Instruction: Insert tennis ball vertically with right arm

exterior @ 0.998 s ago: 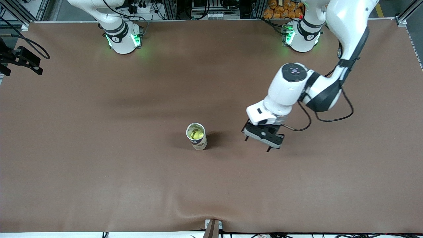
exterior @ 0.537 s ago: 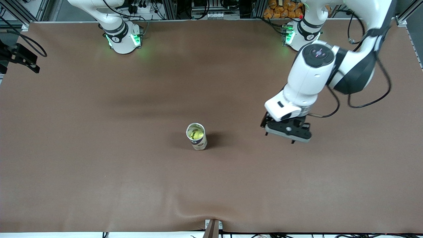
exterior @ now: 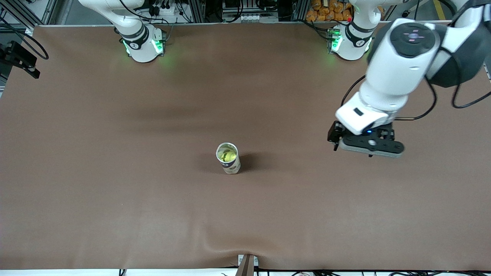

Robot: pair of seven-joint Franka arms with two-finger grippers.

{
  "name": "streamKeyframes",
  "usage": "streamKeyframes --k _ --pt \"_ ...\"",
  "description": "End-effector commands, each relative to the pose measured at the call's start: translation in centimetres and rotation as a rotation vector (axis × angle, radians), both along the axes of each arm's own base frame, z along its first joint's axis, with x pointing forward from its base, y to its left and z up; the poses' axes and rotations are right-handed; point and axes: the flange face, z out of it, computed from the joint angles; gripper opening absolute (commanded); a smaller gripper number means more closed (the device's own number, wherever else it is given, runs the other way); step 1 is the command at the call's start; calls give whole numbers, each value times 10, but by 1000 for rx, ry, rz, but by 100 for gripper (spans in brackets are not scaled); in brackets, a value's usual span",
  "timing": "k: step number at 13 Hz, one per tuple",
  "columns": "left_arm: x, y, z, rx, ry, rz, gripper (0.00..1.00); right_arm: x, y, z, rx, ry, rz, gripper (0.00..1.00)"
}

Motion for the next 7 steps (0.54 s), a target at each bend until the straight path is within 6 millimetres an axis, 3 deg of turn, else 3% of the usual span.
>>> streamKeyframes --k 1,3,4,7 --pt "-4 30 21 -78 57 83 100 -4 0 4 -3 -1 7 100" --pt "-9 43 30 -60 69 102 100 -3 1 5 -3 -5 9 100" --pt "-14 62 54 -46 26 141 100 -2 5 6 -4 -15 15 100" --pt "-31 81 69 -13 74 182 100 -1 3 5 0 -18 10 100"
